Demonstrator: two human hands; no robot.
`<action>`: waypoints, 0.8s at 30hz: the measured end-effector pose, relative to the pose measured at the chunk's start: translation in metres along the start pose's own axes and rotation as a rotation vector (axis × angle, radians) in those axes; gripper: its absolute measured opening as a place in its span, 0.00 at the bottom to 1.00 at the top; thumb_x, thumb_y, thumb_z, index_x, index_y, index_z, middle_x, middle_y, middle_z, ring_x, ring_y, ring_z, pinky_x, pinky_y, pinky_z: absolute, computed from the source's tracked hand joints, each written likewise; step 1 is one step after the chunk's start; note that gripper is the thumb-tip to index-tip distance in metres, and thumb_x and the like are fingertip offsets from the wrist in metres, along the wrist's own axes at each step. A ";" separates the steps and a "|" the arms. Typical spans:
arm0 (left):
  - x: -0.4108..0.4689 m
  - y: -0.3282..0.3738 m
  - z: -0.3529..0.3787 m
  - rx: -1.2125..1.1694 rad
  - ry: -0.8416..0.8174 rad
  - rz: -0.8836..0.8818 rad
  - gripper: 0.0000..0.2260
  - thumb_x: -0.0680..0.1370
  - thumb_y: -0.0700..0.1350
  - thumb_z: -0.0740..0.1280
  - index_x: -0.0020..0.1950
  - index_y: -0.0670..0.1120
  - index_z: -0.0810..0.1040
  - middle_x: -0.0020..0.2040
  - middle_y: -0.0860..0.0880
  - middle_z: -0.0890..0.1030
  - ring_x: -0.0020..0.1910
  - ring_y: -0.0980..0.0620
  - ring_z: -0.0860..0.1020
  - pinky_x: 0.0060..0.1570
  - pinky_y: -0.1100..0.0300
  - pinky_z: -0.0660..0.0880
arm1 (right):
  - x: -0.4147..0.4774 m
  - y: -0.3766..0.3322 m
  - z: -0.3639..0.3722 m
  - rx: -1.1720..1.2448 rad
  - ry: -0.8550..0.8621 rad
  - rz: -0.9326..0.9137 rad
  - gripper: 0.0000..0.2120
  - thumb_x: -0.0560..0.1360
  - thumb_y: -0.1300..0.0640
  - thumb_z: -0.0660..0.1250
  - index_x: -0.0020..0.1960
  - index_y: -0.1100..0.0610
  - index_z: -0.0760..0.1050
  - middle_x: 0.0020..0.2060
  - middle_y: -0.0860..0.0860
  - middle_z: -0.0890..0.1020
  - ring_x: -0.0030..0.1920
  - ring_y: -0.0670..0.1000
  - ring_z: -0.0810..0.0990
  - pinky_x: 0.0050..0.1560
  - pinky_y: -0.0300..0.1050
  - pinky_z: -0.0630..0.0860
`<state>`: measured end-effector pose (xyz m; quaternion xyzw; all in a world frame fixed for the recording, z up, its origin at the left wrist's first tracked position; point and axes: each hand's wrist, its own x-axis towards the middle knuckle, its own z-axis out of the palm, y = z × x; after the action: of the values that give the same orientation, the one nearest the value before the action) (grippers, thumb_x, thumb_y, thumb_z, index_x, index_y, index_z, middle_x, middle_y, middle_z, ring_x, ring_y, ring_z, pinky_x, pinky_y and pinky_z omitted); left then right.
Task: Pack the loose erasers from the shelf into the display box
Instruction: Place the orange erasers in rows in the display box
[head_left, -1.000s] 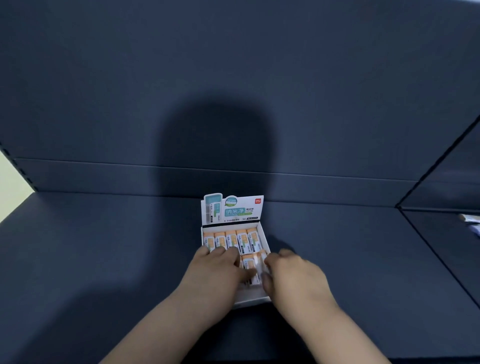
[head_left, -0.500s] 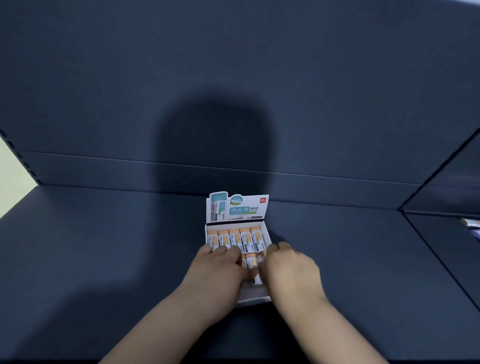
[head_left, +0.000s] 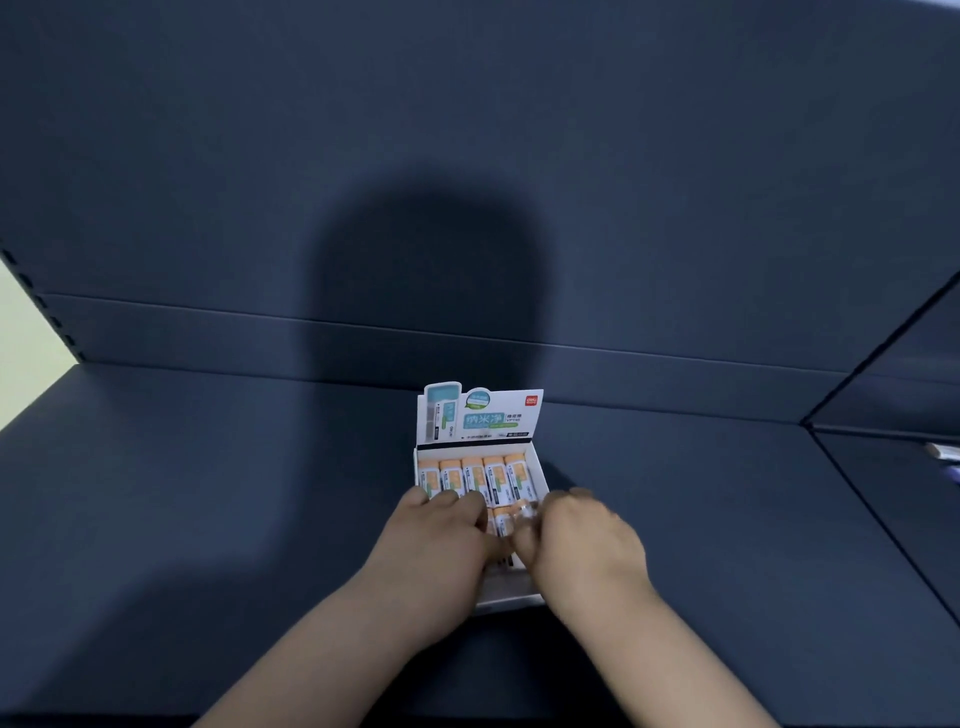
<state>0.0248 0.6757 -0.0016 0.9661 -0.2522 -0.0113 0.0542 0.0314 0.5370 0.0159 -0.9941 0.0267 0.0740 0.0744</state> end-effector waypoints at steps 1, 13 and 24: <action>0.001 0.000 -0.002 -0.001 0.002 0.001 0.18 0.79 0.47 0.55 0.67 0.61 0.68 0.53 0.51 0.70 0.56 0.48 0.68 0.51 0.56 0.56 | 0.000 0.001 0.000 0.027 -0.005 0.014 0.15 0.77 0.48 0.57 0.55 0.57 0.74 0.54 0.54 0.75 0.54 0.56 0.77 0.46 0.43 0.70; 0.007 0.002 -0.001 0.021 -0.041 -0.035 0.18 0.79 0.44 0.56 0.68 0.55 0.69 0.57 0.50 0.71 0.59 0.48 0.69 0.55 0.56 0.59 | -0.002 0.012 0.002 -0.100 0.095 -0.118 0.07 0.76 0.57 0.61 0.52 0.52 0.76 0.44 0.49 0.70 0.46 0.54 0.79 0.27 0.42 0.59; 0.013 0.010 -0.002 0.023 -0.050 -0.012 0.19 0.79 0.45 0.56 0.70 0.57 0.66 0.58 0.50 0.70 0.58 0.47 0.69 0.55 0.55 0.60 | -0.009 0.036 0.006 0.343 0.020 -0.069 0.09 0.72 0.53 0.66 0.44 0.48 0.65 0.38 0.46 0.74 0.41 0.50 0.76 0.40 0.43 0.73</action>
<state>0.0315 0.6604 0.0012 0.9675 -0.2480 -0.0330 0.0367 0.0192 0.5028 0.0064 -0.9679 0.0054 0.0559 0.2449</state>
